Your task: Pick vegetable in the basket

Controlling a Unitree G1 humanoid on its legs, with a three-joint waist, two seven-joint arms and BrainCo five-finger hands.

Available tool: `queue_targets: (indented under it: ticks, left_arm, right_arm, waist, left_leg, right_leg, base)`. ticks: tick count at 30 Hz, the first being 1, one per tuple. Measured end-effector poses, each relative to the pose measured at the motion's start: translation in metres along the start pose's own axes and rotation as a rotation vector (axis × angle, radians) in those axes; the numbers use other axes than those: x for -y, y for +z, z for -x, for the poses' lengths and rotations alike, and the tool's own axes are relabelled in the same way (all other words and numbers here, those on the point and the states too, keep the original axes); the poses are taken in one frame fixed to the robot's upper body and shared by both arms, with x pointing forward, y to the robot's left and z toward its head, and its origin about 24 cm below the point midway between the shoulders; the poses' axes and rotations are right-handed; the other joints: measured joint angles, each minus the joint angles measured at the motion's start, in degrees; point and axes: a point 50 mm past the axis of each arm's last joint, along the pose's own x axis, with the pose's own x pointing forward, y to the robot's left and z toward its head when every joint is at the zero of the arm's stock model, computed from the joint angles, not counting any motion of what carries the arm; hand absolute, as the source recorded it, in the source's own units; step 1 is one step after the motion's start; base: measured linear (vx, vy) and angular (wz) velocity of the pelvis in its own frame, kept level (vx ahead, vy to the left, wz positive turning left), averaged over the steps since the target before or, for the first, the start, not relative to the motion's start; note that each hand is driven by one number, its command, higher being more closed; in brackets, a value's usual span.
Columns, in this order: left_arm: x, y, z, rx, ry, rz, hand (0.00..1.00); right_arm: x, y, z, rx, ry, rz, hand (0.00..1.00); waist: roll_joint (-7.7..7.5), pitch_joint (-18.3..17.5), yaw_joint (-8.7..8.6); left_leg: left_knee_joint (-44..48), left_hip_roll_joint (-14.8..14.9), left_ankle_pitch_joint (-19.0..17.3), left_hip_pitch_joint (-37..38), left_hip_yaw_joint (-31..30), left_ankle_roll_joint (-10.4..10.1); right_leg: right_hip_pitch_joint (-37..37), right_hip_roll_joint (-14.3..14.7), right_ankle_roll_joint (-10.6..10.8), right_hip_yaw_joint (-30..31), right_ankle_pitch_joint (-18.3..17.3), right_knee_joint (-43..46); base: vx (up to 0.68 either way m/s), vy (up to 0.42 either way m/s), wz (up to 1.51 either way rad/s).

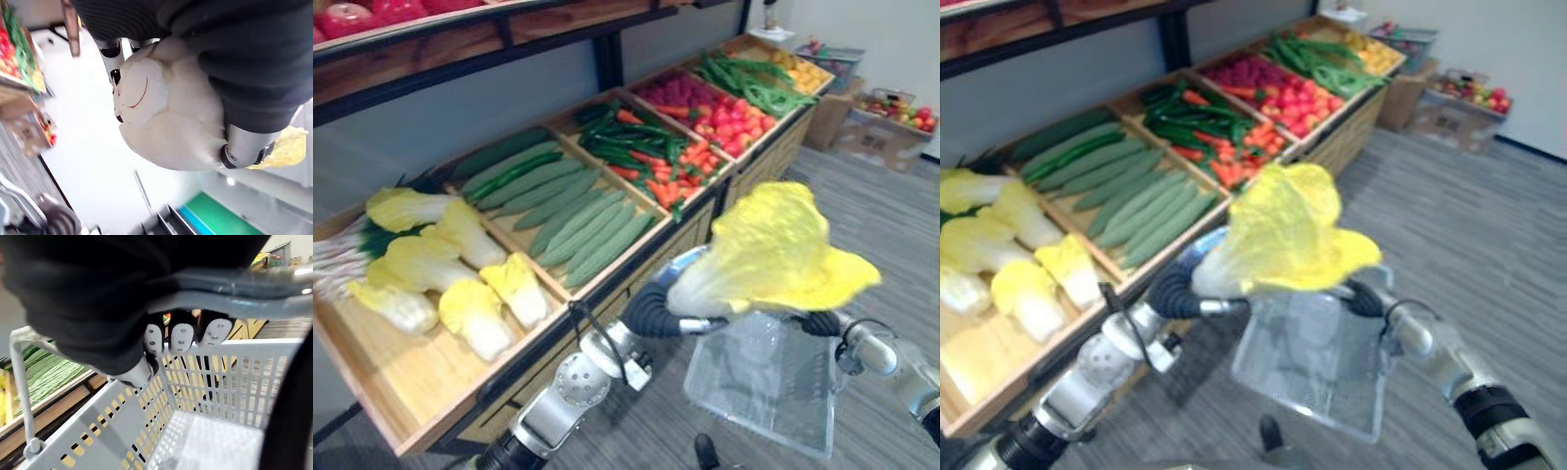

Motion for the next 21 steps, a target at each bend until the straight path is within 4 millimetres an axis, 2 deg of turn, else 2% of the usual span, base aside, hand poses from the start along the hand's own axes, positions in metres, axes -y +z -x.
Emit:
queue_targets:
  ticks: [3,6,10,12,16,19,21]
  left_arm:
    - [0.011,-0.002,-0.003,-0.005,-0.139,0.013,1.00]
    - [0.018,-0.006,0.000,-0.029,-0.242,0.028,1.00]
    - [0.030,-0.016,0.006,-0.076,-0.357,0.037,1.00]
    - [0.032,-0.021,0.010,-0.101,-0.400,0.033,1.00]
    - [0.038,-0.038,0.021,-0.181,-0.459,0.023,1.00]
    - [0.036,-0.062,0.035,-0.291,-0.513,-0.085,1.00]
    - [0.035,-0.079,0.045,-0.367,-0.549,-0.148,1.00]
  right_arm:
    - [0.001,0.011,-0.010,0.047,0.025,0.032,1.00]
    - [0.012,0.021,-0.018,0.083,0.006,0.062,1.00]
    - [0.032,0.031,-0.027,0.122,-0.040,0.095,1.00]
    - [0.037,0.037,-0.031,0.145,-0.047,0.096,1.00]
    - [0.041,0.047,-0.034,0.189,-0.062,0.066,1.00]
    - [0.049,0.060,-0.040,0.241,-0.079,0.060,1.00]
    - [0.056,0.073,-0.043,0.294,-0.104,0.035,1.00]
  waist:
    - [0.17,-0.85,-0.07]
    - [0.24,-0.90,-0.22]
    - [0.62,-0.98,-0.33]
    - [0.67,-0.96,-1.11]
    - [1.00,-0.86,-1.66]
    - [1.29,-0.86,-1.81]
    - [1.47,-0.71,-2.84]
  left_leg:
    - [0.01,0.25,-0.28,1.15,2.77,-0.65]
    - [0.76,0.61,-0.82,2.18,5.27,-1.36]
    - [6.32,2.39,-3.78,2.09,7.42,-1.91]
    - [7.05,2.71,-4.13,2.13,7.80,-2.11]
    - [7.98,2.89,-4.76,3.14,9.17,-2.14]
    - [8.47,2.86,-5.00,4.18,11.65,-2.13]
    - [8.95,3.01,-5.45,4.00,12.74,-2.49]
  right_leg:
    - [-0.75,1.23,-0.05,2.23,0.05,0.74]
    - [-0.81,2.22,-0.05,4.36,0.06,1.13]
    - [-0.91,2.78,-0.06,6.63,0.06,1.40]
    - [-0.91,2.95,-0.07,6.97,0.07,1.50]
    - [-0.93,3.27,-0.07,8.18,0.07,1.81]
    - [-1.77,4.34,-0.04,9.81,0.04,3.20]
    - [-2.61,4.73,-0.15,10.70,-0.34,3.48]
  base:
    - [-0.04,0.000,-0.44]
    - [-0.05,0.020,-0.39]
    - [-0.04,0.024,-0.29]
    - [-0.05,0.020,-0.10]
    - [-0.05,0.021,-0.18]
    - [-0.08,0.013,-0.37]
    - [-0.10,-0.017,-0.24]
